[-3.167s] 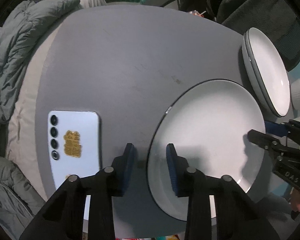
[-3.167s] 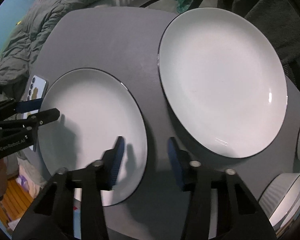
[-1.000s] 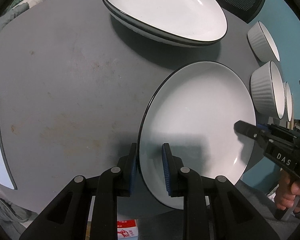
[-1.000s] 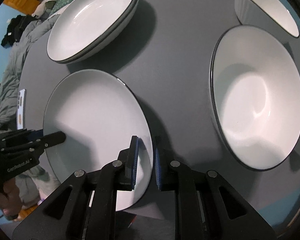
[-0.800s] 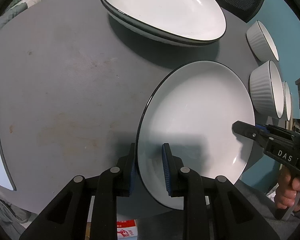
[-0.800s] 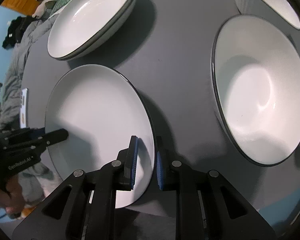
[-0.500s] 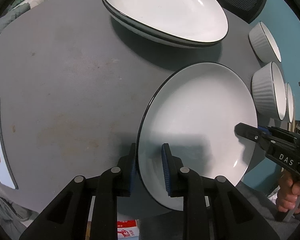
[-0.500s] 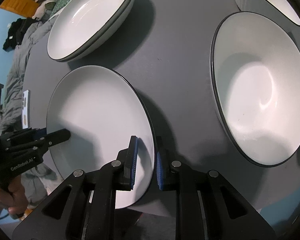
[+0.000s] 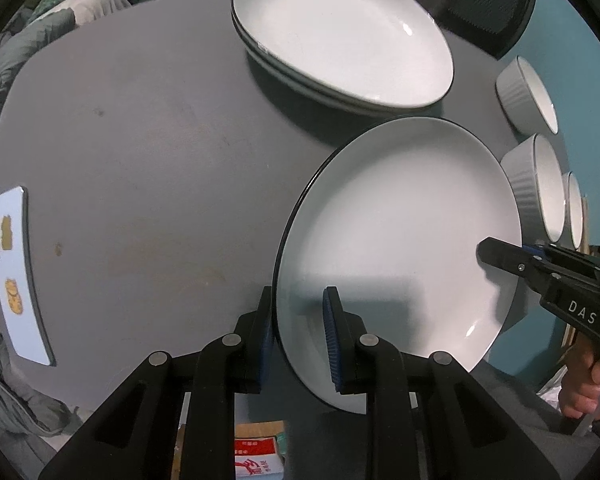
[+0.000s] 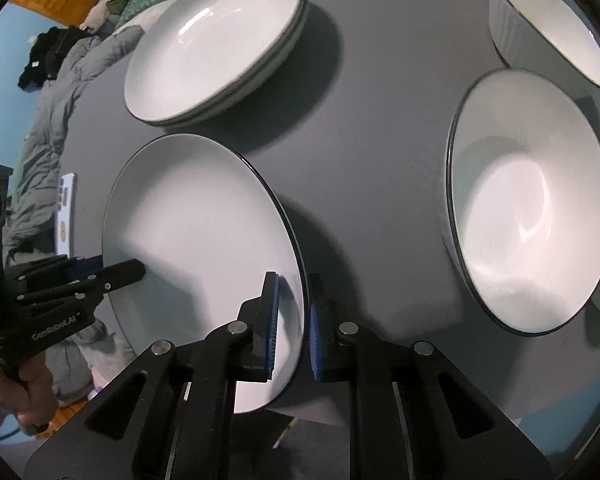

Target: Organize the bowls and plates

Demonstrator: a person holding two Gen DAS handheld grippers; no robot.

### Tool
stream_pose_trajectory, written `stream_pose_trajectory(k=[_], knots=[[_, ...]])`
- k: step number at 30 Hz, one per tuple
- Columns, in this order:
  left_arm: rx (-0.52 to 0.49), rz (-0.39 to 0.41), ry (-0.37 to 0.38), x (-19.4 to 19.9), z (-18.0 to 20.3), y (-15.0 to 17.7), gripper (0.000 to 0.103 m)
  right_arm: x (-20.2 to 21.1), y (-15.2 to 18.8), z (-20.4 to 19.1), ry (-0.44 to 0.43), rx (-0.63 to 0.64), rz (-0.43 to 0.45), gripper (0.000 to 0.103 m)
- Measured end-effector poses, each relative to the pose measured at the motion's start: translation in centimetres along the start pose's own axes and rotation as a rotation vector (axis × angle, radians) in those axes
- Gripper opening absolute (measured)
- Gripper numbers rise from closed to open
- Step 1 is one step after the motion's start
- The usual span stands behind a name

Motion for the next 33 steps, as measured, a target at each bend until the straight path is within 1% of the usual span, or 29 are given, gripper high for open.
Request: stream_pose_trajectory(k=[8,14,19,21,23,24,27,29,30,33], knots=[[0.006,0.036,-0.002,1.3,0.2,-2.1,0.022,2.0,-2.4,-0.7,-0.011,0.021,0.036,0.011],[0.006,0.053,-0.006,1.6,0.1,-4.7,0.022,1.8,-5.1,-1.4,-0.01,0.039,0.053,0.011],[0.01,0.075,-0.008,2.2,0.2,-7.8,0.022,1.6,-7.9,-2.0,-0.012,0.051,0.07,0.011],[0.014,0.085,-0.009,2.5,0.2,-8.2,0.022,1.5,-8.9,-2.2,-0.016,0.051,0.073,0.011],[0.018,0.094,-0.014,2.6,0.2,-9.6,0.022,1.4,-10.1,-2.6,-0.016,0.056,0.078,0.011],[0.019,0.098,-0.015,2.6,0.2,-9.7,0.022,1.3,-10.6,-2.8,-0.017,0.057,0.08,0.011],[0.029,0.103,-0.025,1.7,0.2,-12.0,0.022,1.1,-12.0,-2.9,-0.014,0.058,0.087,0.011],[0.031,0.104,-0.031,1.5,-0.1,-12.9,0.023,0.8,-12.9,-2.9,-0.009,0.064,0.093,0.011],[0.031,0.102,-0.033,1.2,-0.9,-13.4,0.023,0.6,-13.3,-2.9,-0.007,0.065,0.093,0.011],[0.033,0.095,-0.042,0.5,-1.2,-14.6,0.023,0.0,-14.4,-2.9,-0.002,0.068,0.089,0.011]])
Point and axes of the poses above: each gripper's, at about its wrist camera, not at the fingertips, and x roughly against the way its jaws point, z to its right, y to its underside, the point moved 9 cm from there along -x, roughly the way its jaws point, and after that the axes turned 7 degrees about z, right-handed, at the moved point
